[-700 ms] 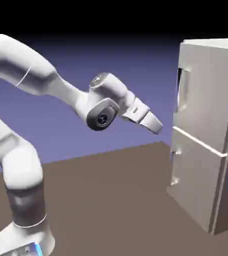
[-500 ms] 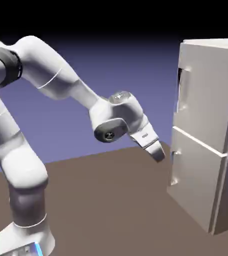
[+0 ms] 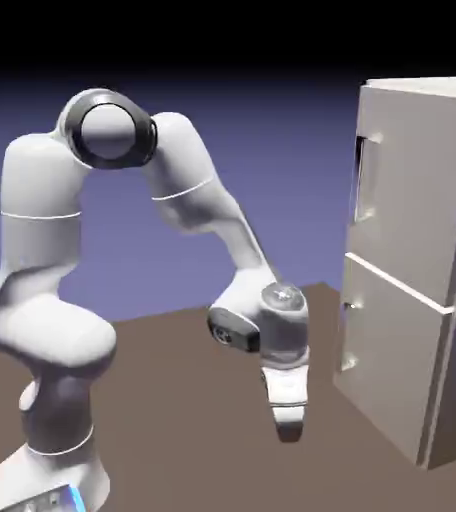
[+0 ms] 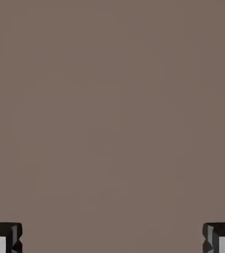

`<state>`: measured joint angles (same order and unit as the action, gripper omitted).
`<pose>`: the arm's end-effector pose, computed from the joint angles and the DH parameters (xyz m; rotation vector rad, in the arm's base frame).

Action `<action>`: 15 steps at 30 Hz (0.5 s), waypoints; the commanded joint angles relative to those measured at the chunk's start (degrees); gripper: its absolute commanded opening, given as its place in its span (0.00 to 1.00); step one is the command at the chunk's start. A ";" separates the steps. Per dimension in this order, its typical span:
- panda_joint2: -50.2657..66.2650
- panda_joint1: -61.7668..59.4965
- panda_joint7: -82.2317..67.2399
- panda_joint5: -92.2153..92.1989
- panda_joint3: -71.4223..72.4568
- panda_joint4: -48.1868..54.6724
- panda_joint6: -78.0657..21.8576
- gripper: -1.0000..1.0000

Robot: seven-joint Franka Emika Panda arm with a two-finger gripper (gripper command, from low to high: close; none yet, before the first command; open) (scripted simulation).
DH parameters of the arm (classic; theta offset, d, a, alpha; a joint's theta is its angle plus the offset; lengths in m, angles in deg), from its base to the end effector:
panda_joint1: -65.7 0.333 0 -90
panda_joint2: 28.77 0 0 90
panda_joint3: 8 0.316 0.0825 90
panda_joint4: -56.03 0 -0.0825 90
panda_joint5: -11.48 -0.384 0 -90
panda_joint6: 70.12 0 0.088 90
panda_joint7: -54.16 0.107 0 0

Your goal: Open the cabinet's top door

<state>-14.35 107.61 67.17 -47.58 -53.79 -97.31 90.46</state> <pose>0.3813 -0.0895 0.1767 -2.4188 1.7601 -0.0402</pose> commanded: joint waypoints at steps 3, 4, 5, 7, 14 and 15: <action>5.96 5.22 -3.73 -7.48 -5.80 0.97 -1.70 0.50; 7.95 6.96 -4.97 -9.97 -7.73 1.29 -2.27 0.50; 9.93 8.70 -6.22 -12.46 -9.66 1.62 -2.84 0.50; 13.91 12.18 -8.70 -17.45 -13.53 2.26 -3.97 0.50; 27.81 24.35 -17.40 -34.89 -27.05 4.53 -7.94 0.50; 29.80 26.09 -18.64 -37.39 -28.98 4.85 -8.50 0.50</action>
<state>15.44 133.70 48.52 -84.96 -82.77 -92.46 81.95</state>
